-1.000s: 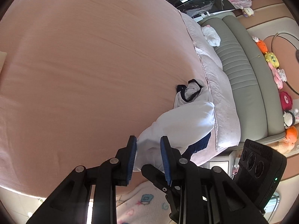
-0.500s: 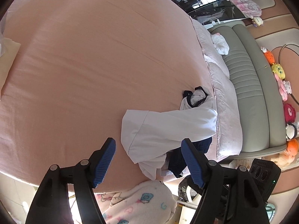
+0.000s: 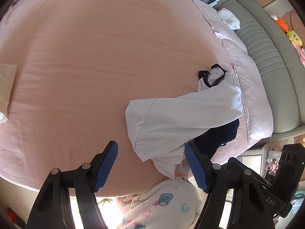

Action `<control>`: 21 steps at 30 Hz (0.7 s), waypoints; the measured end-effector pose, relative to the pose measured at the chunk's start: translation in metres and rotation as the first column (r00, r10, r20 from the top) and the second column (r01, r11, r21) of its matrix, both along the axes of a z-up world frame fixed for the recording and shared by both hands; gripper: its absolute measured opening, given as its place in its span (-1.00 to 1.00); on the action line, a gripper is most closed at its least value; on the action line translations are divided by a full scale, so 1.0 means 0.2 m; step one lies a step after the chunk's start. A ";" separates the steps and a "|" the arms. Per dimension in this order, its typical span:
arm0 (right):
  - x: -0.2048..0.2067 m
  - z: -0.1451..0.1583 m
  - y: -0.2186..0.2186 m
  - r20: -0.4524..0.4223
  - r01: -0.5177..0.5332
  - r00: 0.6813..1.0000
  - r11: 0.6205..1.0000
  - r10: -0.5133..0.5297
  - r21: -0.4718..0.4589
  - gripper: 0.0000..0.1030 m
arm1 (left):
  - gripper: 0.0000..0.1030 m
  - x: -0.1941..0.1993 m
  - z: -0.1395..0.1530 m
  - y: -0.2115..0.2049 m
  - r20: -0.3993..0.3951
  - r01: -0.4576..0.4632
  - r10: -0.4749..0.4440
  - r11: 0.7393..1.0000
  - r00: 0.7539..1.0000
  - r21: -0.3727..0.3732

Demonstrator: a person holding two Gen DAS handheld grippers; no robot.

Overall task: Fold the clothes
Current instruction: 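Lay the shirt over the navy pants and grasp its hem with the left gripper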

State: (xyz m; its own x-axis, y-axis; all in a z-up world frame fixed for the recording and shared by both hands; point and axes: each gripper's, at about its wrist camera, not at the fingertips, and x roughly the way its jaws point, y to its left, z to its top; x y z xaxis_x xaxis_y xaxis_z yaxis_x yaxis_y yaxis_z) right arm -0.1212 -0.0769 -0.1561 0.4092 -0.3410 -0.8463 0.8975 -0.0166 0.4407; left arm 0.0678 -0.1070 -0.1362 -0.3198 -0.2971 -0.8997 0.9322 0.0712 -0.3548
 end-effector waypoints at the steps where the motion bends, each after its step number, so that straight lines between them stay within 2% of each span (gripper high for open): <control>1: -0.02 -0.02 0.00 0.003 0.013 1.000 1.000 -0.013 0.007 0.24 | 0.38 -0.04 0.01 -0.01 0.045 0.030 -0.030 0.999 0.999 -0.011; 4: -0.09 -0.06 -0.01 0.012 0.051 0.999 0.998 -0.051 0.028 0.24 | 0.38 -0.15 0.01 -0.02 0.153 0.116 -0.109 0.993 0.982 -0.036; 9: -0.21 -0.12 0.01 0.043 0.113 0.992 0.992 -0.116 0.063 0.24 | 0.38 -0.25 -0.05 -0.05 0.123 0.172 -0.171 0.985 0.978 0.007; 16: -0.25 -0.21 0.04 0.068 0.146 0.986 0.985 -0.153 0.092 0.24 | 0.38 -0.35 -0.12 -0.05 0.206 0.223 -0.219 0.975 0.954 0.009; 21: -0.20 -0.26 0.04 0.102 0.130 0.985 0.986 -0.140 0.101 0.24 | 0.38 -0.42 -0.14 -0.02 0.290 0.320 -0.308 0.948 0.906 0.008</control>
